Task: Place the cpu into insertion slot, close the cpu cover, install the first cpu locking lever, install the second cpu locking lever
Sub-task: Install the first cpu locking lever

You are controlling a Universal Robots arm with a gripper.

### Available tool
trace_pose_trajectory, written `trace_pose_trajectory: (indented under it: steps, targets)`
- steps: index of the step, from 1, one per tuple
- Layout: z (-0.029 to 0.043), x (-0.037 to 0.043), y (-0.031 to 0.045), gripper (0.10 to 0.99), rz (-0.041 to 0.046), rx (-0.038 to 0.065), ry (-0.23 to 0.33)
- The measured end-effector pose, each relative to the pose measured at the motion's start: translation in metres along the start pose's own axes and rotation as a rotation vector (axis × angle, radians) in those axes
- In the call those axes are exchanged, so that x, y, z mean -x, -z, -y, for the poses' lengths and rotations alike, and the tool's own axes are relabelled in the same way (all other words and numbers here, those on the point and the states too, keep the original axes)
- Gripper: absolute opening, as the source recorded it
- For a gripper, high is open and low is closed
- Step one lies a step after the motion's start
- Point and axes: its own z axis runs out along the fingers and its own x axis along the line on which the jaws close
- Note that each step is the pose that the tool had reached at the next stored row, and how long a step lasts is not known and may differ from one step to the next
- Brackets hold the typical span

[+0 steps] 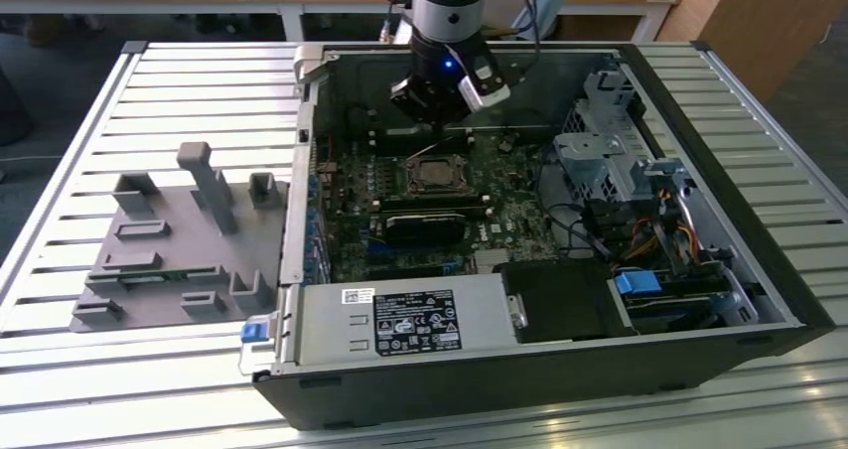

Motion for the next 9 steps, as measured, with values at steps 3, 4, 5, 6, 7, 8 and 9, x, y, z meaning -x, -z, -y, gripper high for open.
trace_pose_trajectory:
  steps: [3,4,5,6,7,8,9]
  targets:
    - [-0.0003,0.0015,-0.0006,0.114,-0.0001,0.0,0.0]
    - [-0.0007,0.002,-0.0008,0.114,-0.0001,0.0,0.0]
    - [-0.001,0.0024,-0.0012,0.114,-0.0001,0.0,0.0]
    - [-0.0012,0.0028,-0.0015,0.114,-0.0001,0.0,0.0]
    - [-0.0014,0.0034,-0.0019,0.114,0.0,0.0,0.0]
    - [-0.0016,0.0039,-0.0022,0.114,0.0001,0.0,0.0]
    - [-0.0016,0.0044,-0.0024,0.114,0.0,0.0,0.0]
